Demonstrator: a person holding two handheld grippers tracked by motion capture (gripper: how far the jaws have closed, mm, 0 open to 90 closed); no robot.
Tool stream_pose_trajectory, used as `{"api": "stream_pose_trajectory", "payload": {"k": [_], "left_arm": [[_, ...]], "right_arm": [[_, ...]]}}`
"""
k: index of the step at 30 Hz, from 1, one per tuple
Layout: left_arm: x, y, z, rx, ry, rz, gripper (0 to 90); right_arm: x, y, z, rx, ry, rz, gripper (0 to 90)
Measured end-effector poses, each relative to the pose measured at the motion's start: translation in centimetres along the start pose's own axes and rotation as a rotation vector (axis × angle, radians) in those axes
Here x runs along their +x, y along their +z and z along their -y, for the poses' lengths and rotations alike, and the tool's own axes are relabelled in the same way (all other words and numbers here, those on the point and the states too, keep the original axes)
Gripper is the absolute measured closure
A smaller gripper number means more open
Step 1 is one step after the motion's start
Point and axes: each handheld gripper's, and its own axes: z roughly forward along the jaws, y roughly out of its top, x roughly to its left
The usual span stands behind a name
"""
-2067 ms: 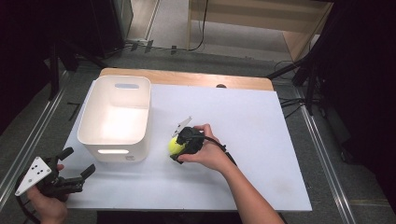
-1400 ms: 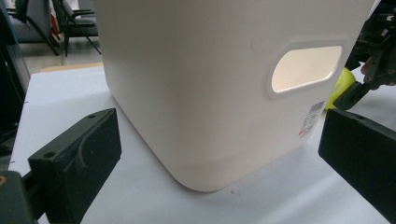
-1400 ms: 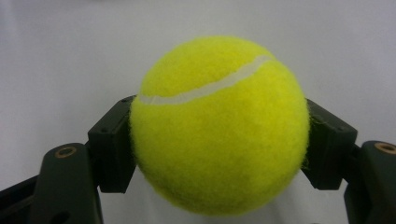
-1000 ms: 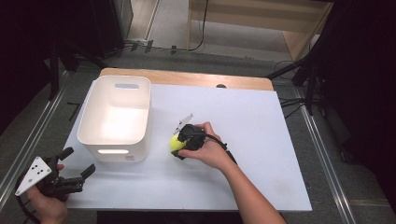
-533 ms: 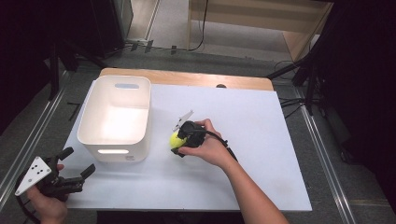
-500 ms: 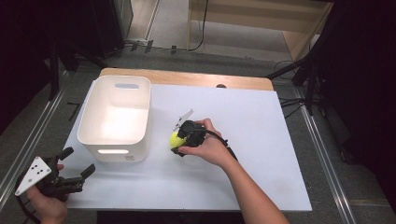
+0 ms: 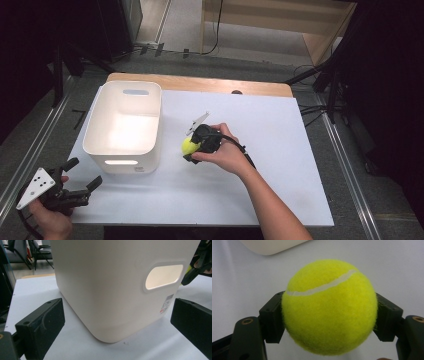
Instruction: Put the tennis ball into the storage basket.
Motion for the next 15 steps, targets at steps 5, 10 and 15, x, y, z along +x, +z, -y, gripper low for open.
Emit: {"api": "stream_pose_trajectory", "payload": {"k": [5,10,15], "left_arm": [[0.0,0.0,0.0,0.0,0.001,0.0,0.0],[0.0,0.0,0.0,0.0,0.0,0.0,0.0],[0.0,0.0,0.0,0.0,0.001,0.001,0.0]], "right_arm": [[-0.3,-0.4,-0.2,-0.004,-0.016,-0.012,23.8],[-0.3,-0.8,-0.5,0.003,-0.026,-0.016,23.8],[-0.4,-1.3,-1.0,0.008,-0.022,-0.016,23.8]]}}
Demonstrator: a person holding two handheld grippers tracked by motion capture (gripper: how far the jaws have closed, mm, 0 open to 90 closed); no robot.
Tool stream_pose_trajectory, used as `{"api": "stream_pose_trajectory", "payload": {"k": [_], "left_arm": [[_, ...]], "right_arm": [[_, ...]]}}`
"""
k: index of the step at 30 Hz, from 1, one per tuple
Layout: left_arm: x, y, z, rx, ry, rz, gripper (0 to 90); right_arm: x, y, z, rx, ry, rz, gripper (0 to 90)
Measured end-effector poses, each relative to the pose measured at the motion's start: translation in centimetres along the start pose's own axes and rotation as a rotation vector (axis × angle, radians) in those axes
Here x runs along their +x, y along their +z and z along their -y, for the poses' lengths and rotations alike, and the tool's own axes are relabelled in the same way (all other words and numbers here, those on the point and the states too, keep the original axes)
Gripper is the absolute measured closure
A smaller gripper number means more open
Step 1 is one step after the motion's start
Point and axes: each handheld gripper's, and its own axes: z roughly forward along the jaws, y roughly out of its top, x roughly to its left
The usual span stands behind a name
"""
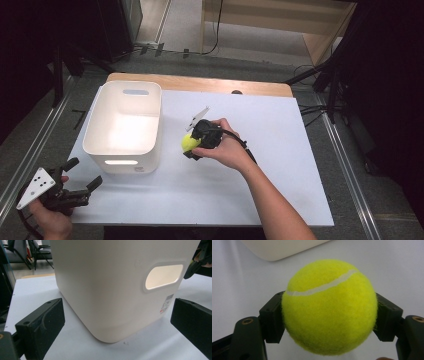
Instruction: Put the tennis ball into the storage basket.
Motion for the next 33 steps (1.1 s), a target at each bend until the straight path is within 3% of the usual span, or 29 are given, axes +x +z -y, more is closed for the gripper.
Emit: {"api": "stream_pose_trajectory", "payload": {"k": [33], "left_arm": [[0.0,0.0,0.0,0.001,0.0,0.0,0.0]], "right_arm": [[-0.2,-2.6,-3.1,-0.018,-0.054,-0.05,24.2]]}}
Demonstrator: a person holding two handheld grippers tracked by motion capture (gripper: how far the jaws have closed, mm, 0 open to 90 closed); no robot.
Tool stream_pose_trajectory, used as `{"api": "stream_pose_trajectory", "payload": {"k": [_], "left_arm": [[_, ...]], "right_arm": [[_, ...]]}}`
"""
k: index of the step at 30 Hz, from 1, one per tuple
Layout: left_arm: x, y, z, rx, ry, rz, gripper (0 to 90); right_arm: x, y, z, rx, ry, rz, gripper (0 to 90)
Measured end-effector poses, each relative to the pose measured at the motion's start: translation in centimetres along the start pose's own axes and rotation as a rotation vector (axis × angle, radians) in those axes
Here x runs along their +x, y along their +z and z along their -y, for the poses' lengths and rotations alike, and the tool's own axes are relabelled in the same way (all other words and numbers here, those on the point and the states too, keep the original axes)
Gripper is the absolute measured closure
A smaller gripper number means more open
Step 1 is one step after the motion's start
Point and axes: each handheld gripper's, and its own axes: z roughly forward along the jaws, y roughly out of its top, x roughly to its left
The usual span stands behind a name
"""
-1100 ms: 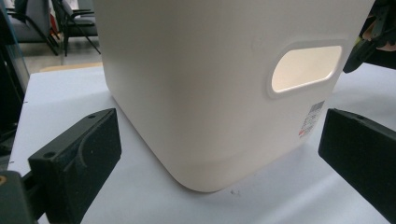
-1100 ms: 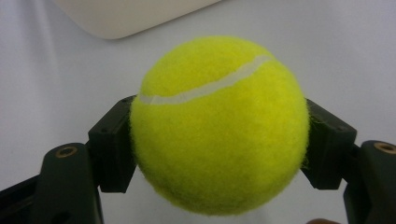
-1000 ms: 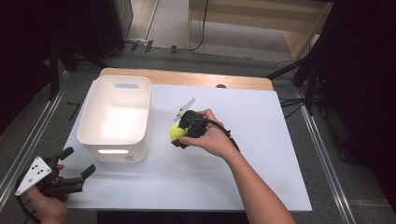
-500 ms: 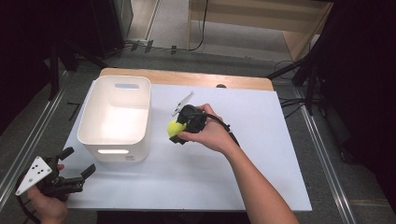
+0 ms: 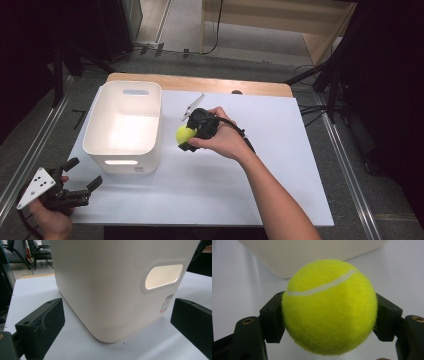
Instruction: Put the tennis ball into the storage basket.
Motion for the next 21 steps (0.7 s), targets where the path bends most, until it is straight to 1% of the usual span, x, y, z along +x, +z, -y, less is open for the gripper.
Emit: {"api": "stream_pose_trajectory", "payload": {"k": [1,8,10,11,14,17,21], "left_arm": [[0.0,0.0,0.0,0.002,0.002,0.0,0.0],[0.0,0.0,0.0,0.002,0.002,0.001,0.0],[0.0,0.0,0.0,0.001,0.002,0.001,0.0],[0.0,0.0,0.0,0.001,0.001,0.0,0.0],[0.0,0.0,0.0,0.0,0.001,0.001,0.0],[0.0,0.0,0.0,0.0,0.001,0.002,0.0],[0.0,0.0,0.0,0.001,0.001,0.002,0.0]], "right_arm": [[0.0,0.0,-0.1,-0.001,-0.008,-0.002,24.2],[-0.1,-0.3,-0.6,-0.016,-0.001,-0.013,24.2],[-0.2,-0.5,-0.8,-0.018,-0.007,-0.016,24.3],[-0.1,-0.5,-0.9,-0.018,0.0,-0.022,24.3],[-0.1,-0.6,-1.0,-0.017,-0.002,-0.018,24.3],[-0.2,-0.9,-1.3,-0.016,-0.014,-0.014,24.3],[-0.1,-1.1,-1.5,-0.02,-0.014,-0.009,24.3]]}}
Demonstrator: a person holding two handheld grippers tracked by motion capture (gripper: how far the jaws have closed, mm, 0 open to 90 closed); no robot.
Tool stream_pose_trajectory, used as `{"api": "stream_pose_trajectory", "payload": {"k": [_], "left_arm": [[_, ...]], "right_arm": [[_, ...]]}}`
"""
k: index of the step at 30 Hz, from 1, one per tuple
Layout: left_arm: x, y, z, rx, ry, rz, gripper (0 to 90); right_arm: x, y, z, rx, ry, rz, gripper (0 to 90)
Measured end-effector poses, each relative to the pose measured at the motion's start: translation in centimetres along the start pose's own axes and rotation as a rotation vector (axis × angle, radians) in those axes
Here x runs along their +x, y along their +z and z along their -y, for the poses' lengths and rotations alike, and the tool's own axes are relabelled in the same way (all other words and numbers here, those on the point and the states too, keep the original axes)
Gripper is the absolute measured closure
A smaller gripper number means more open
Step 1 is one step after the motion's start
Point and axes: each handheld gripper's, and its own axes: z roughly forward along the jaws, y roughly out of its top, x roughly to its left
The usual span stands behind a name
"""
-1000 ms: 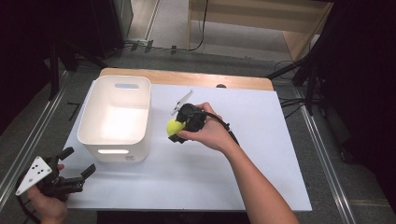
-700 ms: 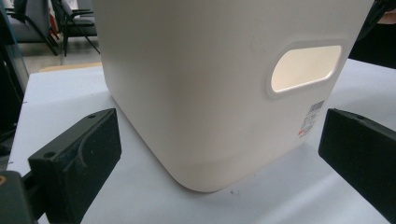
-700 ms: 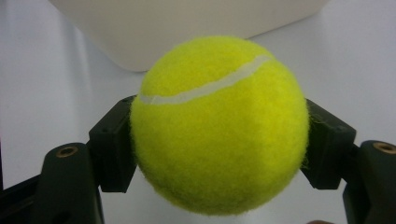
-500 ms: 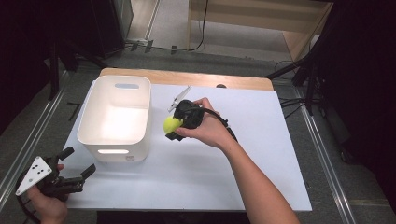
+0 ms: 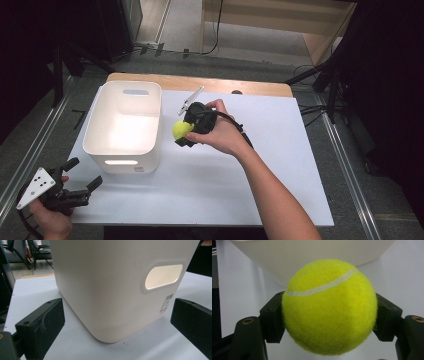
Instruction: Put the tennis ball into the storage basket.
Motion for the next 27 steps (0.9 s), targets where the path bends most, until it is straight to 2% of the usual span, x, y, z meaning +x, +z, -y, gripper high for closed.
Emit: {"api": "stream_pose_trajectory", "payload": {"k": [9,27], "left_arm": [[0.0,0.0,0.0,0.0,0.0,0.0,0.0],[0.0,0.0,0.0,-0.001,0.0,0.0,0.0]], "right_arm": [[0.0,-0.8,-0.9,0.001,-0.013,0.0,24.3],[0.1,-1.1,-2.2,0.002,-0.019,-0.008,24.3]]}}
